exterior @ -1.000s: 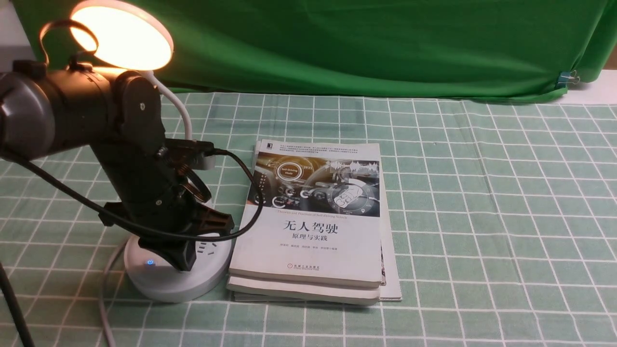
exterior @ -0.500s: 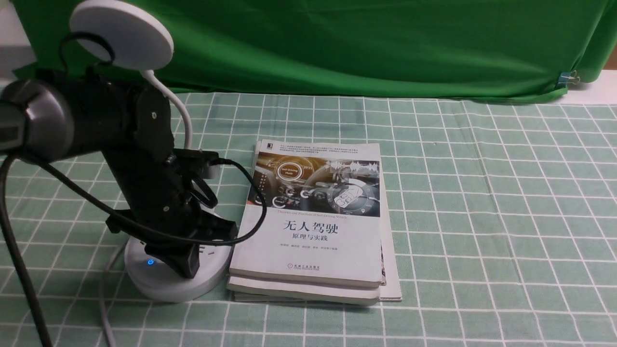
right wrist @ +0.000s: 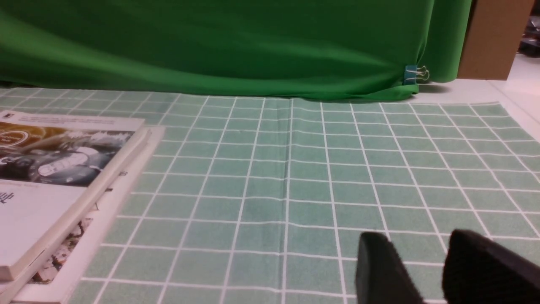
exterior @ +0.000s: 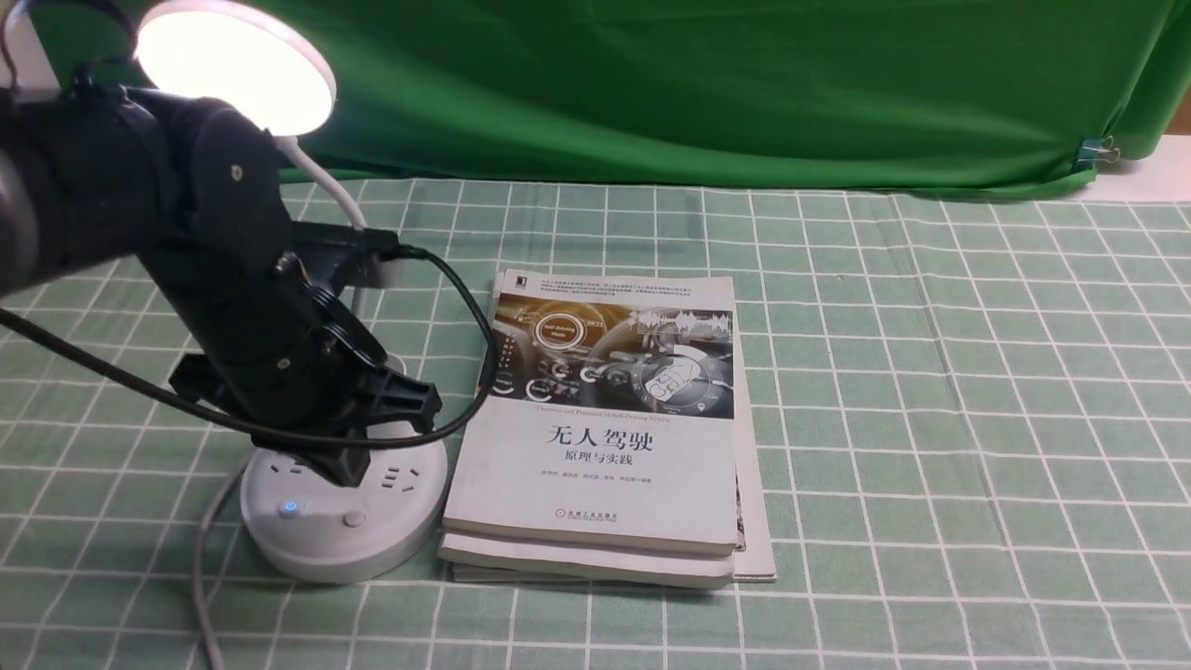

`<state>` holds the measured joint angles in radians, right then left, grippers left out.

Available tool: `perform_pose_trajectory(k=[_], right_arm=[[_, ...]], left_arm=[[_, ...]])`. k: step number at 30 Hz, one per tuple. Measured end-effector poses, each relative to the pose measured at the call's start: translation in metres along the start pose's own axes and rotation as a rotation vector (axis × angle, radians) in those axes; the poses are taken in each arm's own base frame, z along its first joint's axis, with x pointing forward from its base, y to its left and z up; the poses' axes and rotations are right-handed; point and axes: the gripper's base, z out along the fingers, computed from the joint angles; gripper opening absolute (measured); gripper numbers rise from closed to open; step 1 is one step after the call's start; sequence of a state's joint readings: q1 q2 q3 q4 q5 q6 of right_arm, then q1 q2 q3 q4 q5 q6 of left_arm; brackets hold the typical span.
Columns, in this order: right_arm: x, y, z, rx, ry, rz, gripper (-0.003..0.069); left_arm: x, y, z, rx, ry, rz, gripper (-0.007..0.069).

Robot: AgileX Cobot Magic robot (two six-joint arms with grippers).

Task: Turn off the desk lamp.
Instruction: Use the left arm to press the button switch on the lamp holder

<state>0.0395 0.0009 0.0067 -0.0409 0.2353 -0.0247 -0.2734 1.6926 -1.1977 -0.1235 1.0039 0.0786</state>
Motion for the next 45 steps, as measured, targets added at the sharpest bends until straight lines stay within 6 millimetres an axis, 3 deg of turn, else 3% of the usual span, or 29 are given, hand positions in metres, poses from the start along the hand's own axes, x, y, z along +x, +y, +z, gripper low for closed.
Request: perform_pose_trajectory(k=[13, 32, 38, 45], right_arm=[[0.0, 0.0, 0.0, 0.0, 0.0, 0.0, 0.0242], [0.0, 0.0, 0.0, 0.0, 0.0, 0.0, 0.0242], [0.0, 0.0, 0.0, 0.0, 0.0, 0.0, 0.0242], [0.0, 0.0, 0.0, 0.0, 0.0, 0.0, 0.0242]], left_arm=[[-0.004, 0.007, 0.042, -0.024, 0.116, 0.002, 0.0], [-0.005, 0.006, 0.032, -0.024, 0.074, 0.004, 0.0], [-0.005, 0.007, 0.045, -0.022, 0.123, 0.0, 0.0], [-0.005, 0.007, 0.043, -0.021, 0.121, -0.004, 0.0]])
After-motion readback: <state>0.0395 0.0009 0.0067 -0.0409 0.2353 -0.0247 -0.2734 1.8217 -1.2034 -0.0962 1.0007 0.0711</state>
